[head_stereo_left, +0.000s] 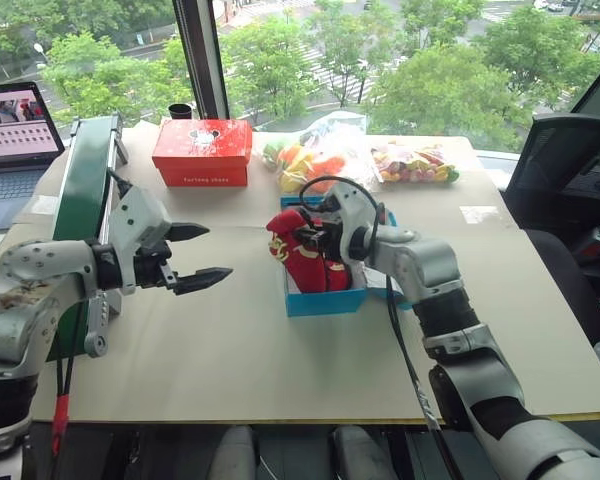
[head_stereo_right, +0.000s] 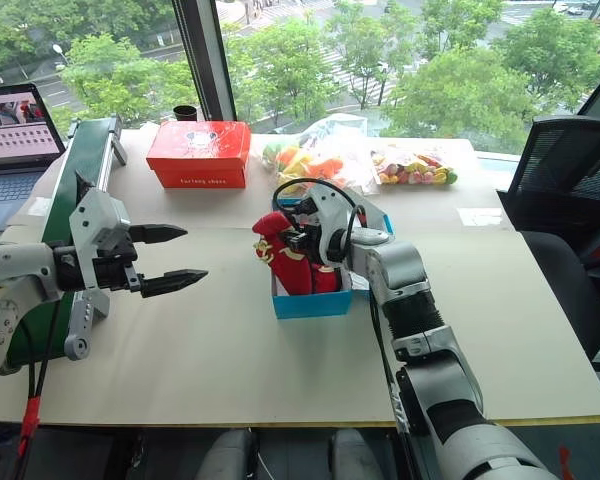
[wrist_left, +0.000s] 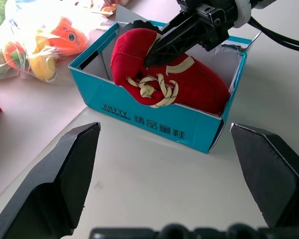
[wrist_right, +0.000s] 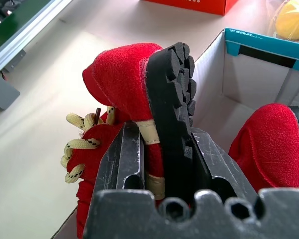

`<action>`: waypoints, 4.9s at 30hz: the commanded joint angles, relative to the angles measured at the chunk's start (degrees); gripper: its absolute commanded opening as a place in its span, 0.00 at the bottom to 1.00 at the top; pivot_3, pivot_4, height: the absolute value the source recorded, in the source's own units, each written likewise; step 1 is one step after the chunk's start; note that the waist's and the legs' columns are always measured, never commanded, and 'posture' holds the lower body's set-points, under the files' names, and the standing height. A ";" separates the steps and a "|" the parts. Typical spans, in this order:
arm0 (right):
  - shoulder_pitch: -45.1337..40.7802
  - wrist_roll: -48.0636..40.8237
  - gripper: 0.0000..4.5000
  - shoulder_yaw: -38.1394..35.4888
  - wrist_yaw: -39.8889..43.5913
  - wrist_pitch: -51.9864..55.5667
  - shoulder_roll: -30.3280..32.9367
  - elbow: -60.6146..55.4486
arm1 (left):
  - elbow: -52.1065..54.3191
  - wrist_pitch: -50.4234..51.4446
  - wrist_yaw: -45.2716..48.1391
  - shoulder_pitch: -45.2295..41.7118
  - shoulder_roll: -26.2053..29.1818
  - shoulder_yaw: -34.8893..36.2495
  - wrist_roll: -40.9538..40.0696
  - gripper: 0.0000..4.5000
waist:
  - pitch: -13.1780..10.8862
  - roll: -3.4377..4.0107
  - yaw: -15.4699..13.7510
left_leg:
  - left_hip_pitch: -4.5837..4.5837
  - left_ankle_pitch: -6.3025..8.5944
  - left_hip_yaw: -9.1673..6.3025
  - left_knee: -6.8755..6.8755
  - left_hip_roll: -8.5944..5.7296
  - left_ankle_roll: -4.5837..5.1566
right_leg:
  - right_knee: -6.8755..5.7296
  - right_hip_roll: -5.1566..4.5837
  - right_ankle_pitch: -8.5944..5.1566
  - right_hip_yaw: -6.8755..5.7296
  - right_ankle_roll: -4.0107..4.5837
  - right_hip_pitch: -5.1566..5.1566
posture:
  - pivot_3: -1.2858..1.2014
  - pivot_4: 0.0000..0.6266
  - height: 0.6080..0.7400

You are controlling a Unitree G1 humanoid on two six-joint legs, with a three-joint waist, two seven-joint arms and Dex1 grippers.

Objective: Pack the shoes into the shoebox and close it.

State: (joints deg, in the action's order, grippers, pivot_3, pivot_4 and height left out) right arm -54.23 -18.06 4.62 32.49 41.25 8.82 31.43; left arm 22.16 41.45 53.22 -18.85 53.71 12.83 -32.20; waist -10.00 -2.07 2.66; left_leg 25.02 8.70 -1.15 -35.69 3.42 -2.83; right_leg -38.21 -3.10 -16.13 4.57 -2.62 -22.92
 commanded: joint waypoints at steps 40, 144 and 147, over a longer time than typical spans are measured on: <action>0.56 20.11 0.13 8.42 8.28 -13.17 -1.76 17.69 | 3.02 0.07 -1.79 -1.80 0.95 -1.07 -1.83 1.00 | 0.17 -0.23 0.28 | -0.79 0.01 -0.14 0.64 0.00 -0.02 | 0.19 -0.04 -0.28 -0.28 0.32 0.67 | 0.52 0.24 0.99; 8.77 -4.43 0.00 2.55 15.06 -6.08 11.19 -16.80 | -11.84 -4.47 10.05 -14.00 -1.41 -10.65 9.28 1.00 | -0.27 0.11 0.11 | 0.31 -0.06 -0.32 -0.15 0.19 0.08 | -0.12 0.23 -0.14 -0.33 0.24 -0.15 | 0.52 0.24 0.99; 1.65 -1.23 0.00 3.37 14.09 -10.35 6.90 -7.02 | -11.29 -4.29 8.33 -12.37 -2.29 -10.19 9.08 1.00 | -0.28 0.13 0.13 | 0.37 -0.05 -0.35 -0.10 0.50 0.08 | -0.19 0.53 -0.11 -0.29 0.33 -0.29 | 0.52 0.24 0.99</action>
State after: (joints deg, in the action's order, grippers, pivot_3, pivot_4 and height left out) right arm -49.13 -21.46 7.81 47.16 35.76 17.40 18.83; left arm 9.18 37.04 63.06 -32.07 51.61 0.74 -22.59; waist -10.28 -1.94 2.79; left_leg 25.38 8.66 -1.52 -35.75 3.93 -2.75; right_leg -38.45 -2.56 -16.25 4.25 -2.26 -23.22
